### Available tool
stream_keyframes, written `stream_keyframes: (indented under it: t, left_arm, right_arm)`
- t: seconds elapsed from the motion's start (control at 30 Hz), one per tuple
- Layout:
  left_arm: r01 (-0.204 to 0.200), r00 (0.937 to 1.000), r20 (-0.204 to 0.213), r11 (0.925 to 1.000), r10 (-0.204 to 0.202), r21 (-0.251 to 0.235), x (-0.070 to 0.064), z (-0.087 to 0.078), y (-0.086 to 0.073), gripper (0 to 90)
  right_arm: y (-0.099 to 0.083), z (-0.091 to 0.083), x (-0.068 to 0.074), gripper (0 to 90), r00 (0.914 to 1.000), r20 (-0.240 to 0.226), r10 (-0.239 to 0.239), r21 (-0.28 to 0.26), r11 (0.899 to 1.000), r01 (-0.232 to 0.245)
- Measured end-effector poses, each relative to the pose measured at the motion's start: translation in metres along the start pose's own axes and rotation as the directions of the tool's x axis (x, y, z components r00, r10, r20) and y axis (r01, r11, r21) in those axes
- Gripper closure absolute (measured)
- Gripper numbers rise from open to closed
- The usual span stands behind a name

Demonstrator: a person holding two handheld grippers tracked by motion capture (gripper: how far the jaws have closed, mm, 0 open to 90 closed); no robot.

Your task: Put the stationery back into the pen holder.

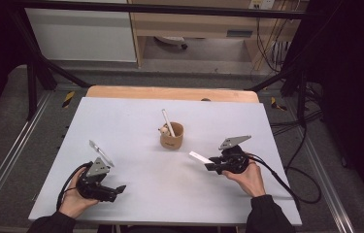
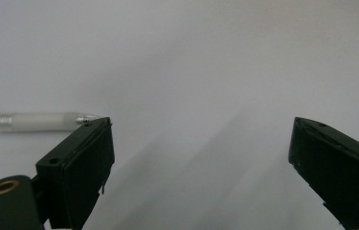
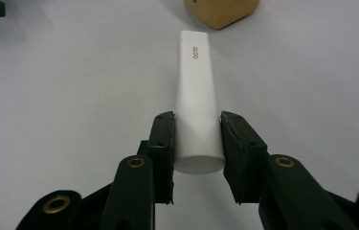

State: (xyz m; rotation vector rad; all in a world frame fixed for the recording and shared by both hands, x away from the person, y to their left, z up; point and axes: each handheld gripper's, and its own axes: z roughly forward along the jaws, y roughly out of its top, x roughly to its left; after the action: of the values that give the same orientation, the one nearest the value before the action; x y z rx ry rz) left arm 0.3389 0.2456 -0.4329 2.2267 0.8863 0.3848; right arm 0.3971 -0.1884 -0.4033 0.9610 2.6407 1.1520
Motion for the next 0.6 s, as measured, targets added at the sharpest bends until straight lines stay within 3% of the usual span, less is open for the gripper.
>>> stream_keyframes:
  t: [0.2, 0.37, 0.6]
  left_arm:
    - [-0.052, 0.9987, 0.005, 0.9987, 0.052, -0.001, -0.008, 0.005, 0.012, 9.4]
    - [-0.111, 0.9939, 0.003, 0.9938, 0.111, -0.009, -0.017, 0.008, 0.023, 9.8]
    - [-0.211, 0.9775, 0.001, 0.9774, 0.211, -0.017, -0.032, 0.015, 0.039, 10.5]
  right_arm:
    - [0.007, 0.004, 0.010, 67.2, 0.9995, -0.028, -0.017, 0.012, 1.000, 0.017]
    - [0.016, 0.005, 0.020, 67.2, 0.9975, -0.057, -0.043, 0.008, 0.999, 0.043]
    - [0.026, 0.008, 0.033, 67.2, 0.9936, -0.089, -0.070, 0.004, 0.997, 0.071]
